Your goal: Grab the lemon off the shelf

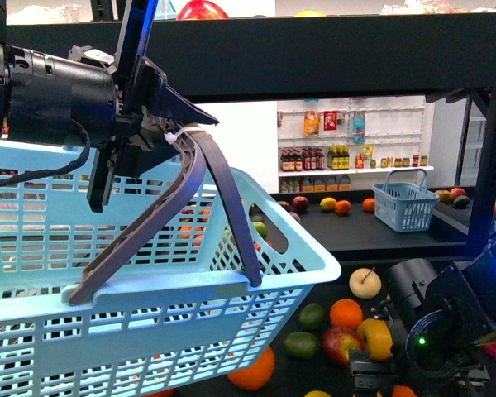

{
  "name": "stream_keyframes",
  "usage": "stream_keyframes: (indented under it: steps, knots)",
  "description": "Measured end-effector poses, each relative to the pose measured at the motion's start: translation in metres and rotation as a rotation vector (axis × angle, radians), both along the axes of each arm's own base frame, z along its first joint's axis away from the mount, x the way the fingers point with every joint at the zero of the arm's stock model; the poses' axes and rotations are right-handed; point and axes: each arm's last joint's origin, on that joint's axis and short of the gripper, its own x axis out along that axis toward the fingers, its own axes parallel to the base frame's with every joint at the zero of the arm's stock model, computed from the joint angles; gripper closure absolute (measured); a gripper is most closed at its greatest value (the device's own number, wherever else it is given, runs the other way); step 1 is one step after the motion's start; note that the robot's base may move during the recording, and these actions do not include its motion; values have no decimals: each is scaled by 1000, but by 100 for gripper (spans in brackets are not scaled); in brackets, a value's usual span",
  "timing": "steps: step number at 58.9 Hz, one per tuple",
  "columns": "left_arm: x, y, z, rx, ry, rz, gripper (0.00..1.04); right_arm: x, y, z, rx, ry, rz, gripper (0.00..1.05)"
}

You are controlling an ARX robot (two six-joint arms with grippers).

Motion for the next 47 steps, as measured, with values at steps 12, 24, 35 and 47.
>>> stream_keyframes:
  steps: [12, 24, 35, 47]
  knots:
    - [0, 0, 0, 0, 0, 0, 92, 25, 6, -13, -3, 11, -5, 7]
    - [0, 0, 0, 0, 0, 0, 92, 45, 8, -27, -5, 26, -8, 7]
    - [0, 0, 0, 0, 0, 0, 92, 52, 11, -41, 1, 40, -2, 7]
    - [0, 0, 0, 0, 0, 0, 93, 55, 15, -56, -3, 61, 5, 7]
